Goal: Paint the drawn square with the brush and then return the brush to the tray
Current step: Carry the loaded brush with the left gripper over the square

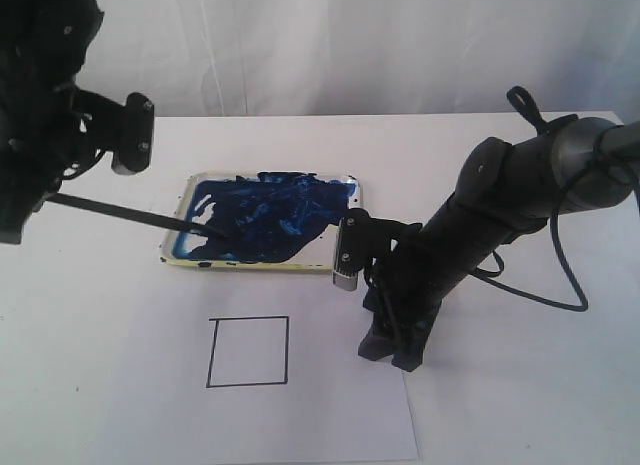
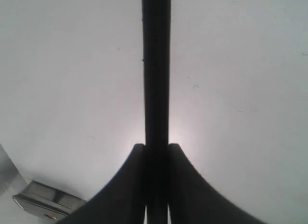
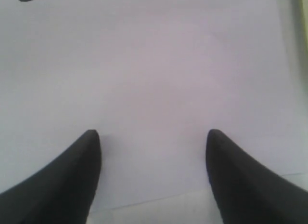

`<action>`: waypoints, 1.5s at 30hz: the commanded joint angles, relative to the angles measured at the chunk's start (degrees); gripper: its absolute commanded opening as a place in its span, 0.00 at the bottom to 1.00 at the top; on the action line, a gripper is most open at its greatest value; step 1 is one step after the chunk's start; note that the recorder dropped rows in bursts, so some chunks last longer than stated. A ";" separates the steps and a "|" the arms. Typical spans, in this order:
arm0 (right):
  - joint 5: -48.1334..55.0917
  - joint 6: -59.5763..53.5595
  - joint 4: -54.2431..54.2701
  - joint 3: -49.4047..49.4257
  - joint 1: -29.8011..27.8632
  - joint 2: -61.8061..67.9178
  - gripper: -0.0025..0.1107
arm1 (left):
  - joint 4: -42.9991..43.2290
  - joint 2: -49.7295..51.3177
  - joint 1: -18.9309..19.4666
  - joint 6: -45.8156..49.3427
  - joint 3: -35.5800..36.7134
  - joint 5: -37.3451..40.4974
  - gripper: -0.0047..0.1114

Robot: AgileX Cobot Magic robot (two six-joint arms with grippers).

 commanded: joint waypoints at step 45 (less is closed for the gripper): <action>-0.01 0.89 -3.07 0.98 -0.04 2.11 0.55 | -1.91 -8.73 -4.78 -0.75 23.53 -20.53 0.04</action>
